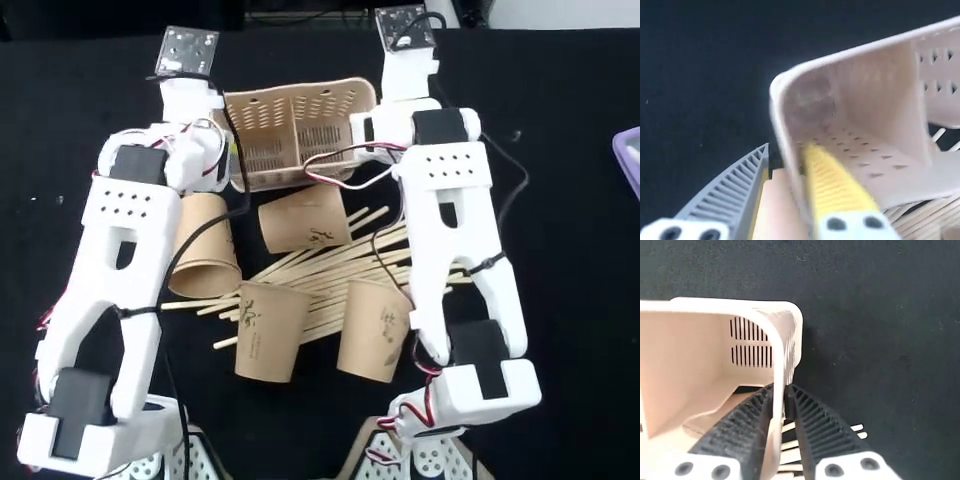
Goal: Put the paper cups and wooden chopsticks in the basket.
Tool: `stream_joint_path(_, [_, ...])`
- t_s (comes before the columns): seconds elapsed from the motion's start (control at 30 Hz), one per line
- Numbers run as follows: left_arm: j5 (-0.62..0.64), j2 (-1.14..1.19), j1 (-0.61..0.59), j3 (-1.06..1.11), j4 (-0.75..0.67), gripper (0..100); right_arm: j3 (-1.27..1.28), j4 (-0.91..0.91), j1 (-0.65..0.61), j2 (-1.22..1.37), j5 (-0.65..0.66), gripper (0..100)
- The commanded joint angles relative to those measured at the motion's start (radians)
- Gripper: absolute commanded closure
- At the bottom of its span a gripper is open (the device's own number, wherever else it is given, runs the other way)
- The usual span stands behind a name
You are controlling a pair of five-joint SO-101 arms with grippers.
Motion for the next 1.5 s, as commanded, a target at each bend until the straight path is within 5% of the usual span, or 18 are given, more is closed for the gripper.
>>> stream_joint_path(0.0, [0.002, -0.038, -0.033, -0.008, -0.011, 96, -0.054, 0.083, -0.003, -0.073, -0.005, 98.8])
stream_joint_path(0.53, [-0.006, -0.032, -0.036, -0.257, 0.410, 97, -0.136, 0.305, -0.002, -0.076, -0.003, 98.8])
stream_joint_path(0.93, [-0.006, 0.011, -0.076, -0.225, 0.210, 95, -0.127, 0.135, -0.008, -0.064, -0.003, 98.5])
stream_joint_path(1.17, [0.000, 0.048, -0.090, -0.229, 0.203, 81, -0.136, 0.114, -0.035, -0.048, 0.000, 80.4])
stream_joint_path(1.47, [0.002, 0.041, -0.090, -0.229, 0.110, 81, -0.166, 0.026, -0.057, -0.045, 0.054, 80.8])
